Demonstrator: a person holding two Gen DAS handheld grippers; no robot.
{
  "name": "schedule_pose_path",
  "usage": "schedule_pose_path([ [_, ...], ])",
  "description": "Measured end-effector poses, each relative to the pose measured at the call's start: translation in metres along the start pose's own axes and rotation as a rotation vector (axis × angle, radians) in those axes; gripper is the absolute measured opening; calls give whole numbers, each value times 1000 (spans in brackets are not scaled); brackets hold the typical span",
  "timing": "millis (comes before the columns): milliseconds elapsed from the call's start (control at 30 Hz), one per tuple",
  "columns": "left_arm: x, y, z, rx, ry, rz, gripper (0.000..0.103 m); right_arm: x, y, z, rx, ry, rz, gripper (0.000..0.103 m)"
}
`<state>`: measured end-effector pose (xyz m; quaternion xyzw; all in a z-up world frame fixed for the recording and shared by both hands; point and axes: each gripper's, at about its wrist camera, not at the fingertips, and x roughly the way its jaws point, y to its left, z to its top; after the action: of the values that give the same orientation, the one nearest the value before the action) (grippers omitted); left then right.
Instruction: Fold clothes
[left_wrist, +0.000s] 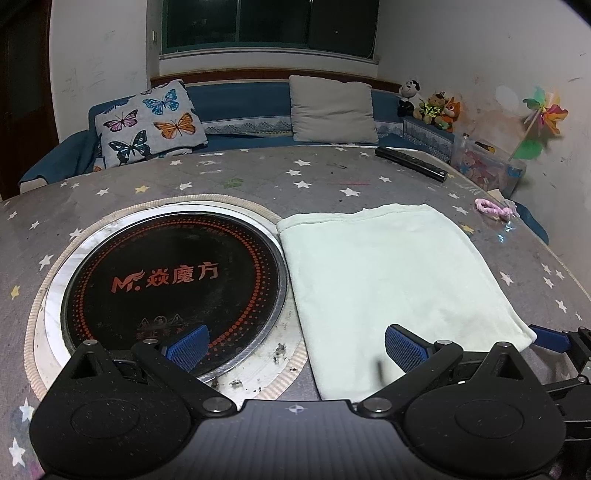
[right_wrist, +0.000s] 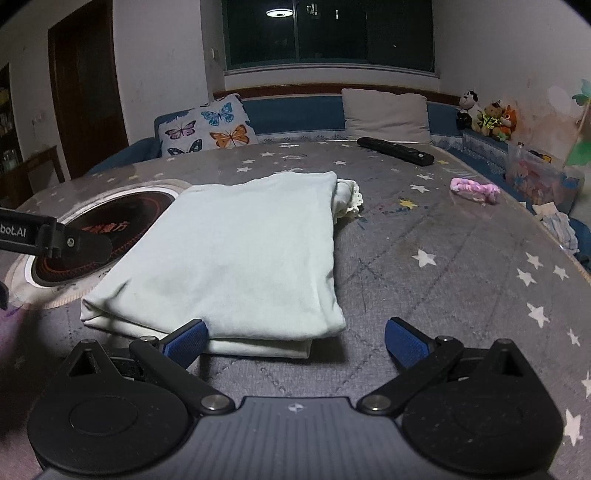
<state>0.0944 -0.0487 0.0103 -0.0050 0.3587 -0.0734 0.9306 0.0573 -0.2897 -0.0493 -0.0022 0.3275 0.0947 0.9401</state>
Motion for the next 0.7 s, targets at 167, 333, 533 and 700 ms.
schedule_pose_path([
  [167, -2, 1, 1, -1, -4, -1, 103, 1, 4, 0, -18, 7, -15, 103],
  [333, -2, 3, 3, -5, -4, -6, 103, 1, 4, 0, -21, 12, -15, 103],
  [533, -2, 7, 9, -3, -12, 0, 103, -1, -3, 4, 0, 22, 25, 103],
  [700, 1, 11, 16, 0, -15, 3, 103, -3, -16, 12, 55, 40, 83, 102],
])
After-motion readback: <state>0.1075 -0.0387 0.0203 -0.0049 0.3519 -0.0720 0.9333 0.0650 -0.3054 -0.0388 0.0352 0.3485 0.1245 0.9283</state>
